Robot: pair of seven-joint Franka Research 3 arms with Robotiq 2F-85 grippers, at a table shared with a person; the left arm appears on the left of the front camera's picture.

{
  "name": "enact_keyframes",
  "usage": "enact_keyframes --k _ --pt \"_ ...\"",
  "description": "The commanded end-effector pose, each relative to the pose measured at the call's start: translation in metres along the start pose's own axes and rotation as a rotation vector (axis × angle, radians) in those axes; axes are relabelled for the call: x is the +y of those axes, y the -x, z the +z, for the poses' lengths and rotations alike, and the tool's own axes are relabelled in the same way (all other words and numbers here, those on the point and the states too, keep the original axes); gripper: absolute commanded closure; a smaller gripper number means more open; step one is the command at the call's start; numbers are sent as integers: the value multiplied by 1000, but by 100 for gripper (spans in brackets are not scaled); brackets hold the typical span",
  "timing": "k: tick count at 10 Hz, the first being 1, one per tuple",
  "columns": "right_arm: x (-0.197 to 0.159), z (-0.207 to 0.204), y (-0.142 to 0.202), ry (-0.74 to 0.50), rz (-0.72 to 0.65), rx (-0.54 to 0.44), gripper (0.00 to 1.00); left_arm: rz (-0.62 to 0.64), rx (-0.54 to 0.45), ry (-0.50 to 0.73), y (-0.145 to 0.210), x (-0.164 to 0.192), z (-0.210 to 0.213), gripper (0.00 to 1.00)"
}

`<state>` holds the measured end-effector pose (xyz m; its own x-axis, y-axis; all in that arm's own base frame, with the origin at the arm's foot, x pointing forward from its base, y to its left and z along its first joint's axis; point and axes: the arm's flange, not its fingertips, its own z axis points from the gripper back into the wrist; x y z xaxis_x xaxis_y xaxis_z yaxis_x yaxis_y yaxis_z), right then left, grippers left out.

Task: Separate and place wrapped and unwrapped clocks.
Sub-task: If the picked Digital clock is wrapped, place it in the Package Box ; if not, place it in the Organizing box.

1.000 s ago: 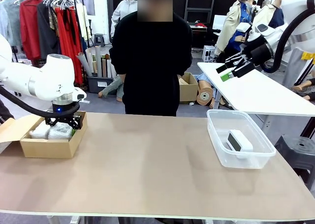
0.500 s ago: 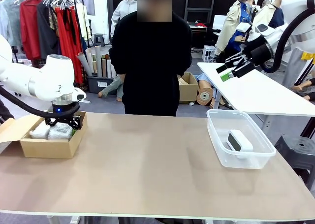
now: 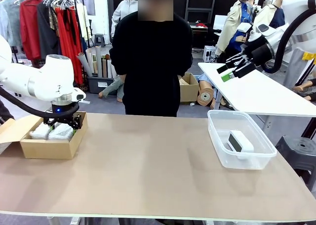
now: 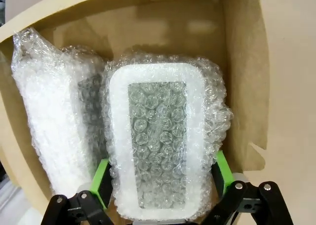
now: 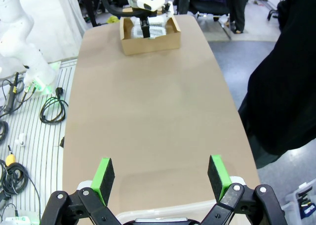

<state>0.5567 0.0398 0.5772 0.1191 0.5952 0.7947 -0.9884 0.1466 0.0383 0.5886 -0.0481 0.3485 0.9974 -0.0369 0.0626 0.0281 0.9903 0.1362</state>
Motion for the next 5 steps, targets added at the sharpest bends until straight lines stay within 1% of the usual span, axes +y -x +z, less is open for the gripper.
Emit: enact_keyframes --k 1,5 --pt "0 1 -2 2 3 -3 0 -10 -16 23 -1 5 9 0" --pt "0 1 -2 2 3 -3 0 10 -41 26 -2 8 29 0"
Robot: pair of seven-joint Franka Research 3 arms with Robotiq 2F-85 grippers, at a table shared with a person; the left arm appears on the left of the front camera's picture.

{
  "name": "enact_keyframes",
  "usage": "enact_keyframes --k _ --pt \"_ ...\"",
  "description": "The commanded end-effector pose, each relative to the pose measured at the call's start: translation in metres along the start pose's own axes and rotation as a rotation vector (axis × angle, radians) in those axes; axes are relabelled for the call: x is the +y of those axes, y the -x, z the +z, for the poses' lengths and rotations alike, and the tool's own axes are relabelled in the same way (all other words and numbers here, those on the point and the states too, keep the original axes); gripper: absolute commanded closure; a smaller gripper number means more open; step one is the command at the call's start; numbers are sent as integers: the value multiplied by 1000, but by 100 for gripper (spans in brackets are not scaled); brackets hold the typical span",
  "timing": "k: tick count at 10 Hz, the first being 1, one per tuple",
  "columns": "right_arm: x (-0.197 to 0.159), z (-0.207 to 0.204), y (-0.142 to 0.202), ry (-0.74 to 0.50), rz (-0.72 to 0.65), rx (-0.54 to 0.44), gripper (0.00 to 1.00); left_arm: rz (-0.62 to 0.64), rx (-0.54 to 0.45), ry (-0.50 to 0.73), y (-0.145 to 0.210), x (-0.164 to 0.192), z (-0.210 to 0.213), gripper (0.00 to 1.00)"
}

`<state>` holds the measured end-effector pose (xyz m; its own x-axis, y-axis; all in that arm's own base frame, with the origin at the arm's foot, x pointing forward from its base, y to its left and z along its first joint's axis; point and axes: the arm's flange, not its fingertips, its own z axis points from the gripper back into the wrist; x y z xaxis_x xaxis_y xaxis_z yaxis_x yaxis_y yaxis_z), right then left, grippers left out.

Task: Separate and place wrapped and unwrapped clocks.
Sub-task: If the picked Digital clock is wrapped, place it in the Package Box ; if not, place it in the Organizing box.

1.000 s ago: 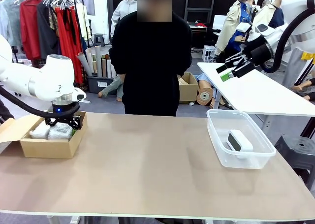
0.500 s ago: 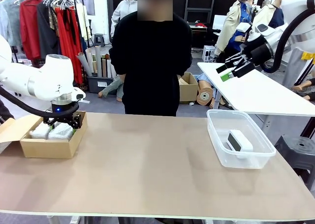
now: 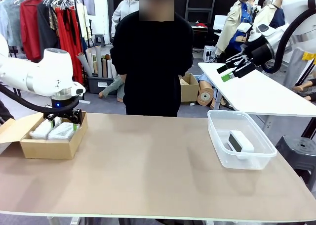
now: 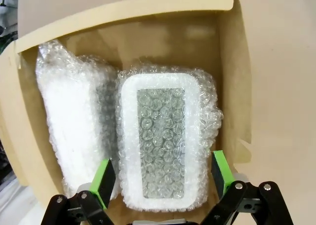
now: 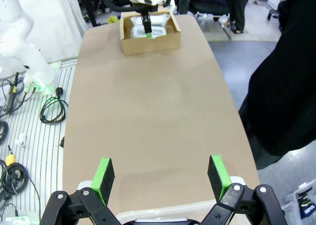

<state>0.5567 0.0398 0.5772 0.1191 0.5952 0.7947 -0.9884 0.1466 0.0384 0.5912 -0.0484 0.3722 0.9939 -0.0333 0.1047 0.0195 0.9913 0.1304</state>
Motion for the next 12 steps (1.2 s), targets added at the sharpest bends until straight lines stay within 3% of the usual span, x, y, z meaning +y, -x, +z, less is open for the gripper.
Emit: enact_keyframes --k 1,5,12 --pt "0 1 -2 2 3 -3 0 10 0 24 2 5 13 0" --pt "0 1 -2 2 3 -3 0 36 13 24 3 5 34 0" --pt "0 1 -2 2 3 -3 0 25 -5 18 3 3 25 0"
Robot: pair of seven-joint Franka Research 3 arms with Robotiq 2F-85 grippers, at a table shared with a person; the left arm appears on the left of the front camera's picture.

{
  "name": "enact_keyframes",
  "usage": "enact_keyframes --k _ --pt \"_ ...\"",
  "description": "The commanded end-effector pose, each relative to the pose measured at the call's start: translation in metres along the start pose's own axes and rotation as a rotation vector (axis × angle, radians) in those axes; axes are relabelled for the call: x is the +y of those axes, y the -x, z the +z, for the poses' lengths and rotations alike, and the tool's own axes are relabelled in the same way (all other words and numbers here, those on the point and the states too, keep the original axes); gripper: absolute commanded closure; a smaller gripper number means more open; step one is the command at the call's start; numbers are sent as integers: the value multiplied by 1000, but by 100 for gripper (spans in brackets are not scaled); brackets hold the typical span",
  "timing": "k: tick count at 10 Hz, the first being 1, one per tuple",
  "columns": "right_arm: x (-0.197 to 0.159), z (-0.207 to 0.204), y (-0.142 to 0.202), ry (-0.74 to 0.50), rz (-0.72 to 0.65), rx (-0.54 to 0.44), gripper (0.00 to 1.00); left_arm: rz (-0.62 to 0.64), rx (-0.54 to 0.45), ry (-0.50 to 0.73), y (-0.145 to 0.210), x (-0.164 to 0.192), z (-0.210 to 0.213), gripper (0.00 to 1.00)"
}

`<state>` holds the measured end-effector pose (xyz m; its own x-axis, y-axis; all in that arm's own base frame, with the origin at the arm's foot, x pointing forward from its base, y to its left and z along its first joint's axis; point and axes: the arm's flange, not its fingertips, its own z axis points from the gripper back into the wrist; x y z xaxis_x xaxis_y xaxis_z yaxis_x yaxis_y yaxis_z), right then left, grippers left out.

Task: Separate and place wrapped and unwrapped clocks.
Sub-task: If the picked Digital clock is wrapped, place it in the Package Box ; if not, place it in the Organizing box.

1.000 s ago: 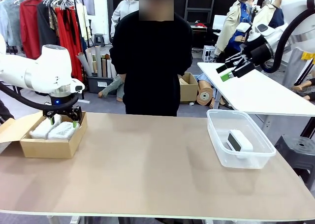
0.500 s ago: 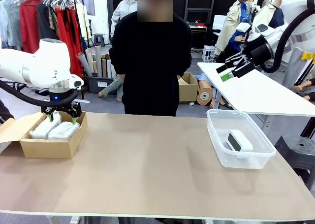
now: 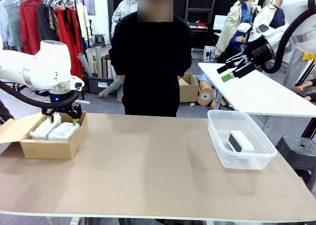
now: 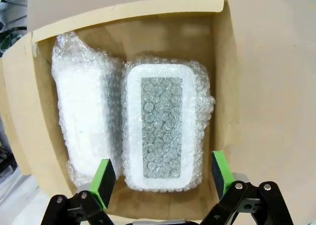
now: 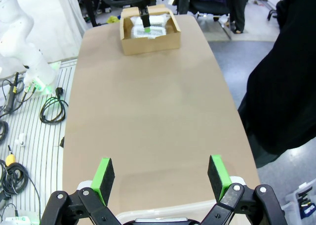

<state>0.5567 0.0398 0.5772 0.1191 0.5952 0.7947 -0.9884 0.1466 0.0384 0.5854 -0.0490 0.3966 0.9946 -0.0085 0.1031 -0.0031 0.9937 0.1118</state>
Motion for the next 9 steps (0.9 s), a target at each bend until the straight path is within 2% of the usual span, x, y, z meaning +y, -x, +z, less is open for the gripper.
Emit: enact_keyframes --k 1,5,8,9 --pt "0 1 -2 2 3 -3 0 1 -9 1 0 1 1 0" --pt "0 1 -2 2 3 -3 0 0 0 0 0 0 0 0" --pt "0 1 -2 2 3 -3 0 -144 35 103 13 0 42 0" --pt "0 1 -2 2 3 -3 0 -254 56 165 18 -1 53 0"
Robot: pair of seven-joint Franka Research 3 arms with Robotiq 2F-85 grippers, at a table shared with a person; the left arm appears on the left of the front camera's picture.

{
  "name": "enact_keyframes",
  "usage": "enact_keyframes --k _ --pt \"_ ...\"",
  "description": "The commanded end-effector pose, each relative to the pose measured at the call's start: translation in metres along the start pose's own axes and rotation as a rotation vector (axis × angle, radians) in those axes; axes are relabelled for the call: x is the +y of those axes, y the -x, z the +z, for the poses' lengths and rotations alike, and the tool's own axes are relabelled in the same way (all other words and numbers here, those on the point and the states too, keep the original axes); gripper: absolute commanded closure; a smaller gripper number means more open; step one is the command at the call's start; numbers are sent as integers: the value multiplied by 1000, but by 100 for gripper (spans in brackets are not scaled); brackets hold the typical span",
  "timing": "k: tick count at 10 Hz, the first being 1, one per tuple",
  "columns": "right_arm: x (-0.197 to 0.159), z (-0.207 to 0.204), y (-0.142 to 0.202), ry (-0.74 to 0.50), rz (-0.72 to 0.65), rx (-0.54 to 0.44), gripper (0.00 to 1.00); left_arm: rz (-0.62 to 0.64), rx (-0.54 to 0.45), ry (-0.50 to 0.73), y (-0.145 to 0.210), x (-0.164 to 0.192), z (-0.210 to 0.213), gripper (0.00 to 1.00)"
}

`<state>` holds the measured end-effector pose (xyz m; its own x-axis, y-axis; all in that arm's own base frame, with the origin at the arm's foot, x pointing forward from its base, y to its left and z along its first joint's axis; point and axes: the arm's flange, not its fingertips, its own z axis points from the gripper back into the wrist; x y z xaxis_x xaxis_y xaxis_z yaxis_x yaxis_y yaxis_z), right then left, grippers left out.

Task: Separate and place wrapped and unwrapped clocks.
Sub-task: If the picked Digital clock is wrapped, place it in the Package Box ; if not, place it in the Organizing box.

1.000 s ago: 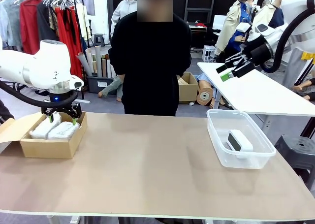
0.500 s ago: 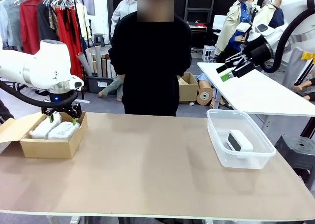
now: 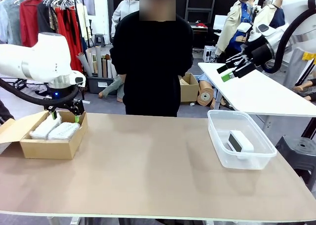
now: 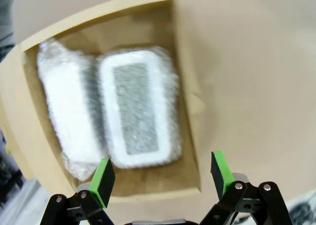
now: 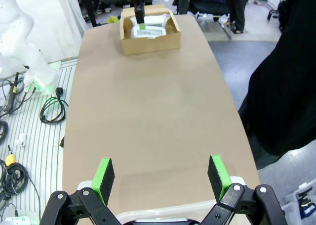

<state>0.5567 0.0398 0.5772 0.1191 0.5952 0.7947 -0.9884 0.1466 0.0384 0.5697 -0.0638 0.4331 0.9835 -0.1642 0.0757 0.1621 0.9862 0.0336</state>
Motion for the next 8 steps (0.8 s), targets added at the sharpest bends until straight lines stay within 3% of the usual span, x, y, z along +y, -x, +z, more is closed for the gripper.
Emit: enact_keyframes --k 1,3,8 --pt "0 1 -2 2 3 -3 0 -184 39 111 11 7 24 0" --pt "0 1 -2 2 3 -3 0 -338 12 225 21 4 43 0" --pt "0 1 -2 2 3 -3 0 -823 -217 397 35 10 66 0"
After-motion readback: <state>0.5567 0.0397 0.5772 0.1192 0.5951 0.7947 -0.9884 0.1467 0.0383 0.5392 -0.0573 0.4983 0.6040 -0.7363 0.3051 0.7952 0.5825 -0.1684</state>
